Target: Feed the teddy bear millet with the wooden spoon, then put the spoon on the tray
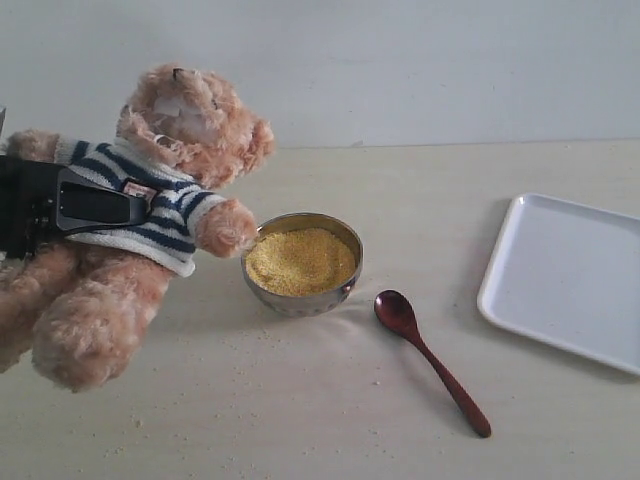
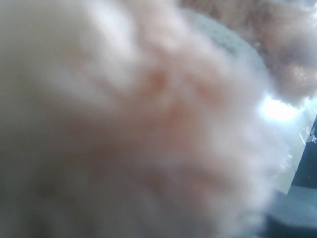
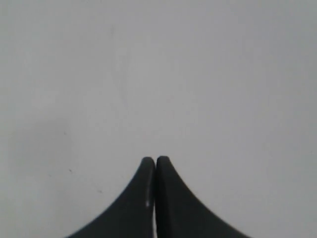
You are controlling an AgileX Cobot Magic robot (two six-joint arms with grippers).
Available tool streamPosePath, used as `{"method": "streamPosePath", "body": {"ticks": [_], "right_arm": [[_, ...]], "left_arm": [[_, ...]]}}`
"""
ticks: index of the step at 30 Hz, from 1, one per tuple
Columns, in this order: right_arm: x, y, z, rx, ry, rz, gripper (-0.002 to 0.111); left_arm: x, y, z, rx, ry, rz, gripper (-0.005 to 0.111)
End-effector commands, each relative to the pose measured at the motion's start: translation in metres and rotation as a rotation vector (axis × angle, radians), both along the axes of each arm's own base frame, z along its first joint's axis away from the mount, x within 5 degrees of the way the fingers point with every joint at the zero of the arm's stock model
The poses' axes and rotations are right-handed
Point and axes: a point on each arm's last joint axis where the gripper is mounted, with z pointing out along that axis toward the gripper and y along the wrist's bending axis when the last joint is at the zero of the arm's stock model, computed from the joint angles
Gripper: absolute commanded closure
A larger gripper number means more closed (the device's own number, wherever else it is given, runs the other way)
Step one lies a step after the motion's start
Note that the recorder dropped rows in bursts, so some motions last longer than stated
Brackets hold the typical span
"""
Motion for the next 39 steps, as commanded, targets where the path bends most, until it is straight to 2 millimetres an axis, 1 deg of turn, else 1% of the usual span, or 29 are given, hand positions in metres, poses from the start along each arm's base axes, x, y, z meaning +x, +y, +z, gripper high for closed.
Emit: {"method": "streamPosePath", "body": {"ticks": [1,2,4,6,7,10,13,15,17,19,20,21,22,23,24,25,26,28,33,36,38,39], "right_arm": [[0.071,0.003,-0.013,-0.116,0.445,-0.078,0.108],[0.084,0.005,-0.019,-0.136,0.514,-0.069,0.108],[0.112,0.016,-0.04,-0.196,0.665,-0.01,0.108],[0.124,0.035,-0.06,-0.309,0.737,0.112,0.108],[0.128,0.048,-0.072,-0.371,0.761,0.199,0.108],[0.125,0.078,-0.093,-0.493,0.814,0.372,0.108],[0.118,0.093,-0.109,-0.56,0.881,0.398,0.108],[0.11,0.095,-0.117,-0.584,0.867,0.387,0.108],[0.1,0.093,-0.125,-0.571,0.823,0.354,0.108],[0.086,0.08,-0.134,-0.512,0.736,0.254,0.108],[0.077,0.069,-0.14,-0.482,0.718,0.193,0.108],[0.072,0.063,-0.139,-0.44,0.655,0.153,0.108],[0.072,0.066,-0.132,-0.426,0.579,0.147,0.109],[0.068,0.067,-0.139,-0.513,0.632,0.16,0.109],[0.064,0.071,-0.143,-0.63,0.619,0.201,0.109],[0.062,0.079,-0.143,-0.714,0.589,0.262,0.109],[0.061,0.086,-0.142,-0.762,0.581,0.314,0.109],[0.063,0.092,-0.143,-0.794,0.619,0.342,0.109],[0.073,0.086,-0.15,-0.785,0.698,0.217,0.109],[0.076,0.085,-0.155,-0.832,0.688,0.183,0.108],[0.079,0.087,-0.156,-0.844,0.673,0.173,0.104],[0.08,0.089,-0.156,-0.847,0.674,0.174,0.099]], "left_arm": [[0.0,0.001,0.006,-0.012,-0.042,0.011,0.102],[0.0,0.001,0.006,-0.009,-0.049,0.008,0.102],[0.0,0.001,0.006,-0.004,-0.051,0.003,0.102],[-0.001,0.0,0.006,0.004,-0.049,-0.011,0.102],[-0.002,0.0,0.005,0.011,-0.047,-0.022,0.102],[-0.002,0.0,0.005,0.006,-0.048,-0.019,0.102],[0.0,0.001,0.006,-0.005,-0.053,0.003,0.102],[0.001,0.001,0.007,-0.007,-0.058,0.015,0.102],[0.002,0.002,0.007,-0.014,-0.059,0.024,0.102],[0.002,0.002,0.008,-0.017,-0.061,0.027,0.102],[0.002,0.001,0.009,-0.024,-0.062,0.025,0.102],[0.002,0.001,0.009,-0.031,-0.063,0.028,0.102],[0.003,0.001,0.009,-0.034,-0.063,0.031,0.102],[0.003,0.001,0.01,-0.038,-0.064,0.037,0.102],[0.004,0.001,0.011,-0.044,-0.067,0.043,0.102],[0.004,0.001,0.011,-0.043,-0.071,0.042,0.102],[0.004,0.001,0.011,-0.042,-0.074,0.041,0.102],[0.004,0.001,0.01,-0.039,-0.073,0.038,0.102],[0.002,0.001,0.01,-0.029,-0.071,0.02,0.102],[0.003,0.001,0.01,-0.028,-0.071,0.024,0.102],[0.003,0.001,0.009,-0.026,-0.071,0.028,0.102],[0.003,0.001,0.009,-0.026,-0.071,0.028,0.102]]}}
